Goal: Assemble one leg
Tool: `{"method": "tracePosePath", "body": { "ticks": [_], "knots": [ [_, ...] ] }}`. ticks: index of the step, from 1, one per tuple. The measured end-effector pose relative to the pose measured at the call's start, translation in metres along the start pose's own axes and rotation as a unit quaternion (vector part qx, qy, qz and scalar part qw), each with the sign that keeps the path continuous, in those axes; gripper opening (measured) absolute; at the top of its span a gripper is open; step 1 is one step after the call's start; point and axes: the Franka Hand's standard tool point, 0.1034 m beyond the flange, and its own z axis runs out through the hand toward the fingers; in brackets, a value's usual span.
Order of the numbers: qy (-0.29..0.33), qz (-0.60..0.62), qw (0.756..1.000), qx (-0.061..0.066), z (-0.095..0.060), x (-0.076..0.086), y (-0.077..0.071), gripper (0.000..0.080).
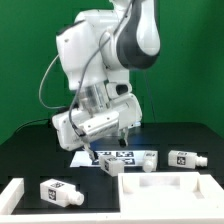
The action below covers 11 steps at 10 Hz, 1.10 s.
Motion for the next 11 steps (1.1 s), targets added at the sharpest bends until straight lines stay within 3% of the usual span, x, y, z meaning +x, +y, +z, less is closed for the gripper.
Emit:
{"method": "tracePosePath", "body": {
  "ticks": [2, 3, 4, 5, 6, 8, 11],
  "knots": [
    [0.002, -0.096, 0.995, -0.011, -0.0025, -0.0106, 0.0028, 0.0649],
    [0.001, -0.158, 0.987, -0.008, 0.0002, -0.0105, 0.0025, 0.0649],
    [0.0, -0.243, 0.97, -0.008, 0.0049, -0.0085, 0.0024, 0.0649],
    [-0.001, -0.302, 0.953, -0.019, 0.0054, -0.0122, 0.0064, 0.0649],
    [-0.003, -0.351, 0.936, -0.022, 0.0056, -0.0138, 0.0074, 0.0649],
    [-0.003, -0.396, 0.918, -0.021, 0.0061, -0.0129, 0.0069, 0.0649],
    [-0.003, -0.49, 0.871, -0.022, 0.0065, -0.0122, 0.0069, 0.0649]
  ]
}}
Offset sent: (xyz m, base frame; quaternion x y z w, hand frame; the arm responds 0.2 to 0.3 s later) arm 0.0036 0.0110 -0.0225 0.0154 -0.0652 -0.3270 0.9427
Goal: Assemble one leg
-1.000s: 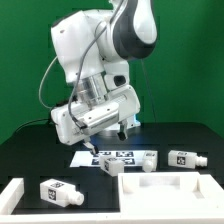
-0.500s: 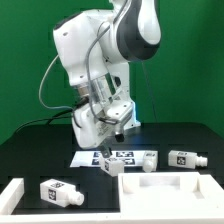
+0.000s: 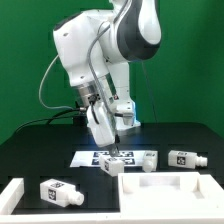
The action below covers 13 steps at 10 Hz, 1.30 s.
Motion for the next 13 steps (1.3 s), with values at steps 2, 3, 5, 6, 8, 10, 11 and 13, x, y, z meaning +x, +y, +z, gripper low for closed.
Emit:
{"method": "tracePosePath", "body": {
  "ticks": [2, 3, 5, 6, 8, 10, 11, 13],
  "knots": [
    [0.017, -0.17, 0.985, -0.021, -0.003, 0.001, -0.002, 0.0649],
    [0.02, -0.248, 0.968, -0.022, -0.006, 0.0, -0.007, 0.0649],
    [0.02, -0.393, 0.919, -0.035, -0.003, -0.004, -0.007, 0.0649],
    [0.021, -0.41, 0.911, -0.036, -0.002, -0.003, -0.006, 0.0649],
    [0.019, -0.466, 0.884, -0.037, -0.003, -0.001, -0.006, 0.0649],
    [0.021, -0.579, 0.813, -0.066, -0.002, 0.003, -0.006, 0.0649],
    [0.03, -0.651, 0.753, -0.091, -0.005, 0.003, -0.011, 0.0649],
    [0.031, -0.765, 0.628, -0.139, 0.003, -0.005, -0.014, 0.0649]
  ]
}}
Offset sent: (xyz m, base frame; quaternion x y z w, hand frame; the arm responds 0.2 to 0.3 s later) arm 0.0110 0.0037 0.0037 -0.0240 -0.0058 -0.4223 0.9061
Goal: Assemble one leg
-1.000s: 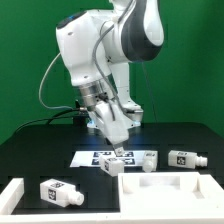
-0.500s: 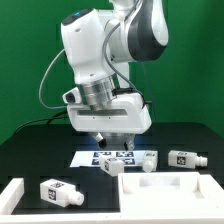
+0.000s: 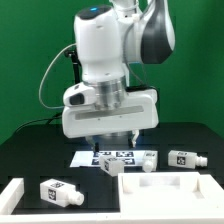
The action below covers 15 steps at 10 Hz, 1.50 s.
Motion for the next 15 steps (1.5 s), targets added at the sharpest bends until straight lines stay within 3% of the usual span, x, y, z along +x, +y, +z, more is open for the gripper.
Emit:
{"method": "tracePosePath", "body": {
  "ticks": [5, 9, 10, 14, 15],
  "knots": [
    [-0.011, -0.067, 0.998, -0.004, 0.004, -0.002, 0.002, 0.0649],
    [-0.176, -0.048, 0.981, -0.061, 0.002, 0.013, 0.012, 0.0649],
    [-0.189, -0.033, 0.979, -0.066, 0.005, 0.015, 0.01, 0.0649],
    [-0.328, -0.017, 0.943, -0.053, 0.009, 0.003, 0.008, 0.0649],
    [-0.361, 0.001, 0.93, -0.069, 0.012, -0.002, 0.01, 0.0649]
  ]
}}
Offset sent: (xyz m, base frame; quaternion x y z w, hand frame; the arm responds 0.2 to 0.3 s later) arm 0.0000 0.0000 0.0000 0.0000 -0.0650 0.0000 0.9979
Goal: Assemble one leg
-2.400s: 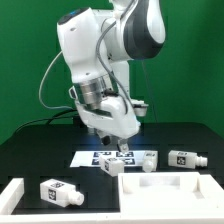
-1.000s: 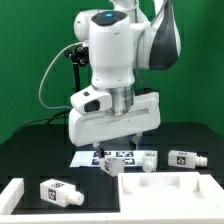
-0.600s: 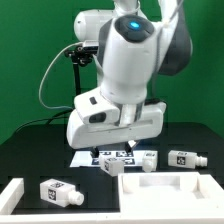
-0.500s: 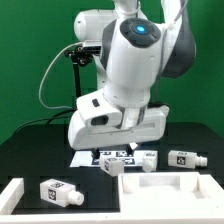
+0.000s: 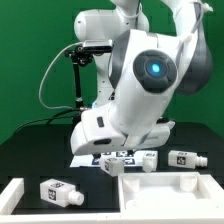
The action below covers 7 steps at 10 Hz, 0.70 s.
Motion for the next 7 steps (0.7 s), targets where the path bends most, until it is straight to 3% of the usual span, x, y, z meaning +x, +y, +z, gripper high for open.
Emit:
{"method": "tracePosePath", "body": {
  "ticks": [1, 4, 7],
  "knots": [
    [-0.037, 0.013, 0.999, -0.004, 0.01, 0.002, -0.002, 0.0649],
    [-0.029, 0.013, 0.999, -0.006, 0.008, 0.006, 0.001, 0.0649],
    [-0.028, 0.017, 0.999, -0.006, 0.026, 0.009, 0.002, 0.0649]
  ]
}}
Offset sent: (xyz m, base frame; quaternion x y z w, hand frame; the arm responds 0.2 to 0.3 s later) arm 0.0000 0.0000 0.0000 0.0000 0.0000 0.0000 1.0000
